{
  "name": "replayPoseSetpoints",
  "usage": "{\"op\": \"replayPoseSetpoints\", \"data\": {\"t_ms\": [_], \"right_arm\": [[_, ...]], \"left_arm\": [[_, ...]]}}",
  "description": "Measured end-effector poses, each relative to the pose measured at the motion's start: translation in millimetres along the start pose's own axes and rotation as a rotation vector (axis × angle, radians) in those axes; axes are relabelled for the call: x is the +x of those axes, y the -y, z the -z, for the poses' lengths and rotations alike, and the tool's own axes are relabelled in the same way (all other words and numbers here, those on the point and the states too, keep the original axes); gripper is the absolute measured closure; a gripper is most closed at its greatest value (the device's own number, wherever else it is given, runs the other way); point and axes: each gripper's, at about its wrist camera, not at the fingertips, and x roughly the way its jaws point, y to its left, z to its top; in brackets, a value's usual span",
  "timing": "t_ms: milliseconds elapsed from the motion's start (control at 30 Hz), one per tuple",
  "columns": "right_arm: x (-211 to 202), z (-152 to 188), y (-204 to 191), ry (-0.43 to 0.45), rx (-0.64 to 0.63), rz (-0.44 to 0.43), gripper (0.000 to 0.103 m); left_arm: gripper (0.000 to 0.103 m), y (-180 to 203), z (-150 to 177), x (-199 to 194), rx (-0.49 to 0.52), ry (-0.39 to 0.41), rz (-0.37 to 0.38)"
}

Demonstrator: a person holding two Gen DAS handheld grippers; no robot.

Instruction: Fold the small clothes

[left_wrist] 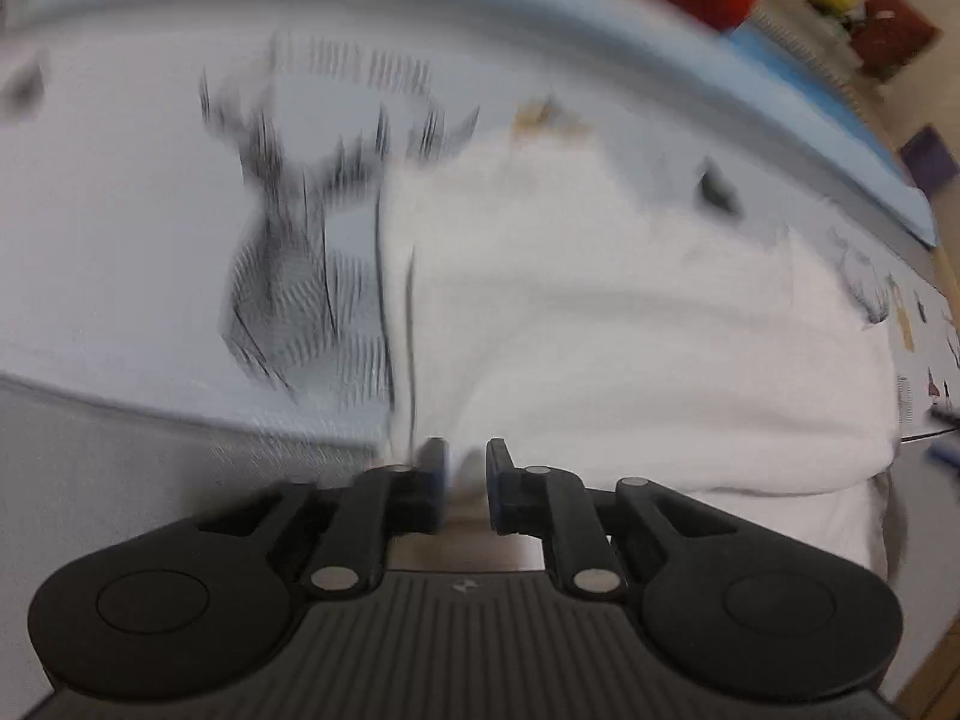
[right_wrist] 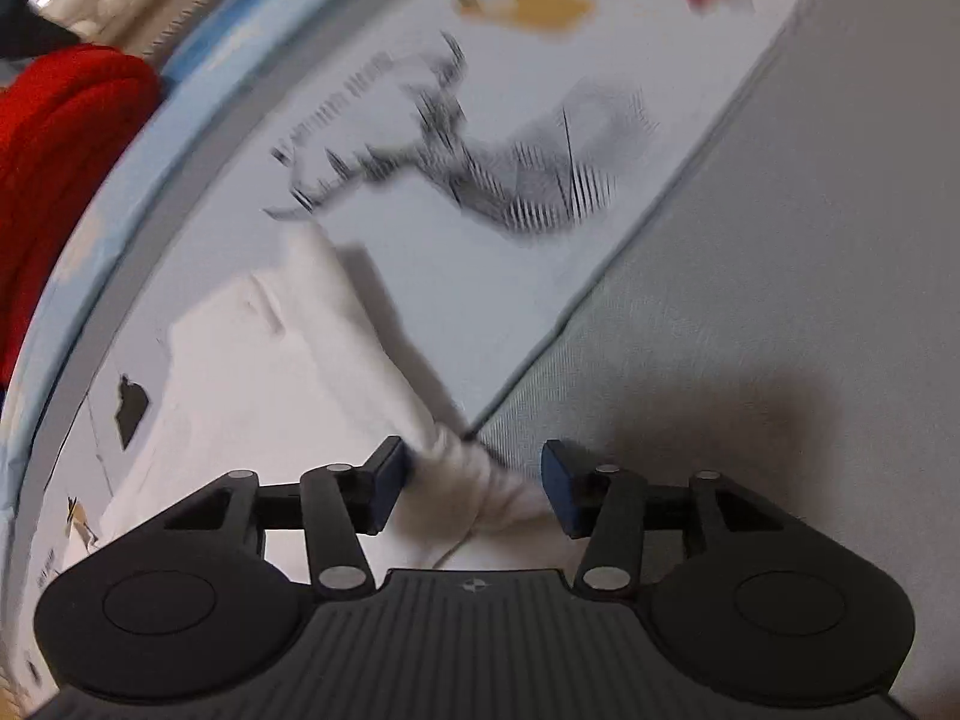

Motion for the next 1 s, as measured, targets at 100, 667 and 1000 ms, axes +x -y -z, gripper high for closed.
{"op": "replayPoseSetpoints", "data": {"t_ms": [100,667,1000], "right_arm": [[-72.1,0.5,-7.5,0.220,-0.142,-0.125,0.055],[-171.3,140.6,140.2,0.102,-0.330,-0.180,0.054],[-118.3,178.1,156.6,-0.156,-0.417,-0.023,0.056]], "left_arm": [[0.087,10.9,8.7,-65.6,0.058,0.201,0.002],[0.077,-14.2,259.3,-145.6,-0.111,0.076,-0.010],[0.075,-37.4,273.5,-115.8,-0.127,-0.099,0.020]]}}
